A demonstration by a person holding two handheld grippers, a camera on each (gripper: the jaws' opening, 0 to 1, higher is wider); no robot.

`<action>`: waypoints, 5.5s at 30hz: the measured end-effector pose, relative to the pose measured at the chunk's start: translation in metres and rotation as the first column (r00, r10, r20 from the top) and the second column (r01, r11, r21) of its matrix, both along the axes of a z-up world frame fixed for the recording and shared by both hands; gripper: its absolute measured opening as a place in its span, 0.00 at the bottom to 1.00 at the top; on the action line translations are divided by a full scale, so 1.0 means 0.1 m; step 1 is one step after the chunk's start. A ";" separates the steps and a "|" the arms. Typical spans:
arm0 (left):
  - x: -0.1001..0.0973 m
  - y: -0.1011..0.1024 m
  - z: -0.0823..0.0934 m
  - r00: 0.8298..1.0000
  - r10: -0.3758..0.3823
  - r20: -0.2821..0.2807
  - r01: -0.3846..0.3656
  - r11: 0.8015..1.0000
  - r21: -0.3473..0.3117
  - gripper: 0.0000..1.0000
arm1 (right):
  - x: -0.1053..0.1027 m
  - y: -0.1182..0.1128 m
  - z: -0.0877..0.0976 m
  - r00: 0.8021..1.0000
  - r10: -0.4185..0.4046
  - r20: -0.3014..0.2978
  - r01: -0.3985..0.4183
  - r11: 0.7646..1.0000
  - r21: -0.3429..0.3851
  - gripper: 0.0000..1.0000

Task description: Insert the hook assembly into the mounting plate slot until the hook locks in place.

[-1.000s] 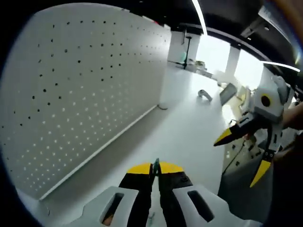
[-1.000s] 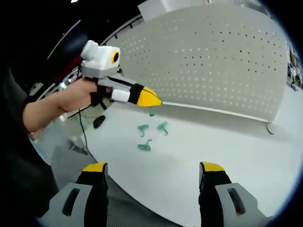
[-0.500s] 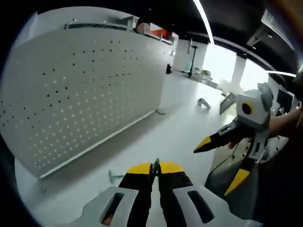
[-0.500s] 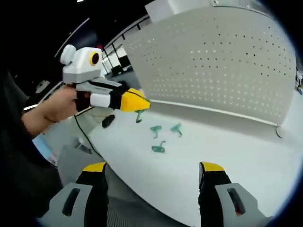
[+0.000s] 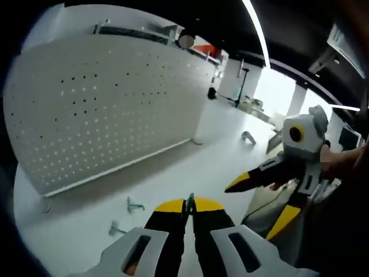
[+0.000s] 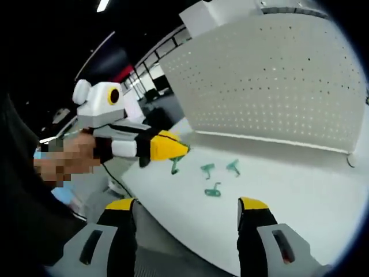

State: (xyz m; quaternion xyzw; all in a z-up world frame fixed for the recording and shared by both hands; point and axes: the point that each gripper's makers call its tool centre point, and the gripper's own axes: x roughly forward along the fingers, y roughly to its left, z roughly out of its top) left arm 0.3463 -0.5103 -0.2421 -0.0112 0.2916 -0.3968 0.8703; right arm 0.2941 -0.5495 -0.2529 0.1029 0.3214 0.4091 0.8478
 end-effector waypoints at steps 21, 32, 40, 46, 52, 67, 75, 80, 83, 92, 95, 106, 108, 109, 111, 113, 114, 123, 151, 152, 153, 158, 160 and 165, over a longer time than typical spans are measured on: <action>-0.05 -0.07 0.25 0.992 0.106 -0.073 -0.120 0.968 -0.218 0.03 | 0.14 0.17 0.47 0.994 -0.094 -0.053 0.106 0.949 0.297 0.30; -0.06 -0.13 0.32 0.989 0.114 -0.091 -0.134 0.954 -0.269 0.03 | 0.17 0.20 0.46 0.993 -0.107 -0.046 0.116 0.947 0.299 0.17; -0.04 -0.16 0.43 0.985 0.141 -0.102 -0.168 0.928 -0.334 0.03 | 0.27 0.14 0.54 0.980 -0.177 -0.086 0.197 0.893 0.405 0.10; -0.01 -0.19 0.49 0.983 0.164 -0.087 -0.185 0.916 -0.356 0.03 | 0.32 0.10 0.60 0.973 -0.204 -0.104 0.229 0.870 0.437 0.09; 0.02 -0.20 0.53 0.974 0.195 -0.116 -0.226 0.886 -0.405 0.03 | 0.36 0.09 0.67 0.954 -0.228 -0.193 0.297 0.784 0.545 0.07; -0.01 -0.21 0.47 0.966 0.220 -0.138 -0.258 0.873 -0.413 0.04 | 0.35 0.07 0.60 0.919 -0.214 -0.330 0.380 0.702 0.603 0.06; 0.00 -0.19 0.44 0.963 0.232 -0.136 -0.267 0.877 -0.399 0.04 | 0.34 0.07 0.59 0.935 -0.216 -0.280 0.342 0.754 0.561 0.04; 0.01 -0.17 0.44 0.964 0.233 -0.131 -0.266 0.880 -0.394 0.04 | 0.33 0.08 0.59 0.938 -0.209 -0.276 0.333 0.764 0.552 0.04; 0.01 -0.16 0.44 0.963 0.234 -0.130 -0.267 0.881 -0.390 0.04 | 0.32 0.09 0.59 0.942 -0.206 -0.266 0.323 0.775 0.543 0.04; 0.00 -0.19 0.48 0.969 0.220 -0.109 -0.245 0.891 -0.381 0.04 | 0.31 0.10 0.58 0.945 -0.202 -0.259 0.314 0.784 0.536 0.04; 0.00 -0.19 0.48 0.970 0.217 -0.111 -0.243 0.892 -0.380 0.04 | 0.31 0.10 0.57 0.945 -0.203 -0.255 0.313 0.787 0.532 0.04; -0.02 -0.22 0.47 0.977 0.195 -0.091 -0.215 0.905 -0.368 0.06 | 0.30 0.06 0.56 0.967 -0.219 -0.129 0.254 0.861 0.441 0.00; -0.02 -0.23 0.47 0.980 0.182 -0.077 -0.198 0.914 -0.354 0.07 | 0.30 0.07 0.57 0.968 -0.218 -0.123 0.251 0.864 0.436 0.00; -0.03 -0.23 0.48 0.983 0.175 -0.057 -0.184 0.923 -0.339 0.06 | 0.30 0.07 0.57 0.968 -0.221 -0.118 0.250 0.866 0.433 0.00; -0.03 -0.22 0.47 0.987 0.158 -0.015 -0.156 0.945 -0.289 0.06 | 0.30 0.06 0.56 0.968 -0.229 -0.105 0.252 0.875 0.414 0.00; -0.03 -0.23 0.47 0.989 0.144 0.020 -0.134 0.958 -0.252 0.07 | 0.33 0.03 0.54 0.968 -0.240 -0.077 0.251 0.887 0.389 0.00; -0.03 -0.23 0.47 0.990 0.134 0.039 -0.122 0.964 -0.235 0.07 | 0.32 0.04 0.55 0.968 -0.237 -0.082 0.250 0.885 0.392 0.00; -0.04 -0.24 0.44 0.991 0.119 0.059 -0.105 0.975 -0.196 0.17 | 0.36 -0.06 0.53 0.967 -0.256 -0.006 0.246 0.922 0.300 0.00; -0.14 -0.28 0.30 0.997 0.065 0.030 -0.060 0.986 -0.152 0.16 | 0.31 0.02 0.66 0.947 -0.094 0.306 0.104 0.994 -0.017 0.00; -0.14 -0.28 0.30 0.998 0.063 0.029 -0.058 0.986 -0.155 0.15 | 0.32 0.03 0.66 0.946 -0.092 0.310 0.103 0.995 -0.019 0.00; -0.14 -0.28 0.30 0.998 0.065 0.025 -0.060 0.985 -0.159 0.15 | 0.31 0.05 0.67 0.946 -0.089 0.310 0.099 0.995 -0.016 0.00; -0.13 -0.24 0.30 0.997 0.073 0.033 -0.066 0.985 -0.160 0.09 | 0.29 0.10 0.69 0.945 -0.075 0.318 0.083 0.997 -0.011 0.00; -0.13 -0.23 0.30 0.997 0.067 0.041 -0.060 0.986 -0.155 0.05 | 0.29 0.10 0.70 0.945 -0.076 0.317 0.083 0.997 -0.007 0.00; -0.12 -0.24 0.32 0.996 0.072 0.043 -0.064 0.985 -0.161 0.05 | 0.29 0.10 0.72 0.944 -0.079 0.319 0.085 0.996 -0.004 0.00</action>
